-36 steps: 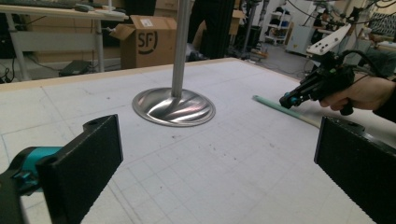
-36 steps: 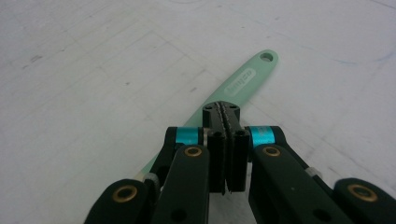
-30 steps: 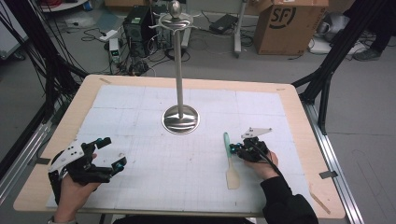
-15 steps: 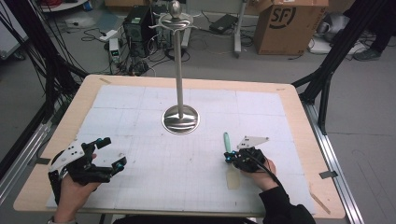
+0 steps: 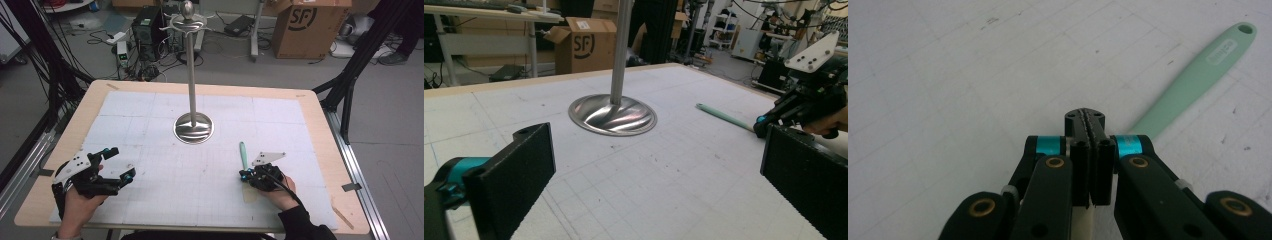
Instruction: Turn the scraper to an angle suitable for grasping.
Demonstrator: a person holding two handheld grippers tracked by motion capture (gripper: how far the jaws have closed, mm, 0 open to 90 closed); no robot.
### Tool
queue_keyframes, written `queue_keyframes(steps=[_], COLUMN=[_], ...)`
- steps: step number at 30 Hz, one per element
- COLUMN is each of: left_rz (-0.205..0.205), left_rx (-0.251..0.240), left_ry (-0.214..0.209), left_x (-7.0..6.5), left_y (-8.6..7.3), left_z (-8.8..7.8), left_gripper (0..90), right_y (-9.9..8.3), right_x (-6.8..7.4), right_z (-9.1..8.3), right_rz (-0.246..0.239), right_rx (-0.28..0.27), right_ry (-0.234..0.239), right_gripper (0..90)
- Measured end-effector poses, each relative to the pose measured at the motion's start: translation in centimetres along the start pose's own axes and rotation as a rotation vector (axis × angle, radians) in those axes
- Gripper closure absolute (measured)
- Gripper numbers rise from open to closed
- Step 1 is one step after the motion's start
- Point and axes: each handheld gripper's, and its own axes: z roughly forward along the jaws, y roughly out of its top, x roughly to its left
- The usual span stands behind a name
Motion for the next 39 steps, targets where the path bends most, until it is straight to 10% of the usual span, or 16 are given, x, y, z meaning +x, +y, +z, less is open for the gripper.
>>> queue_keyframes(steps=[20,27,39], left_rz=[-0.001,-0.001,-0.005], left_rx=[0.018,0.018,0.019], left_ry=[0.003,0.003,0.004], left_x=[-0.1,0.0,0.1], left_y=[-0.2,-0.3,-0.3], left_z=[0.3,0.2,0.2], left_gripper=[1.7,1.7,1.7], right_y=[-3.2,-2.3,-2.1], right_x=[-1.4,-4.2,-6.7], right_z=[-3.7,-4.8,-2.7], right_rz=[0.012,0.100,0.194], right_rx=[0.001,-0.060,-0.036], right_ry=[0.000,-0.133,-0.178], right_gripper=[89.7,89.7,89.7])
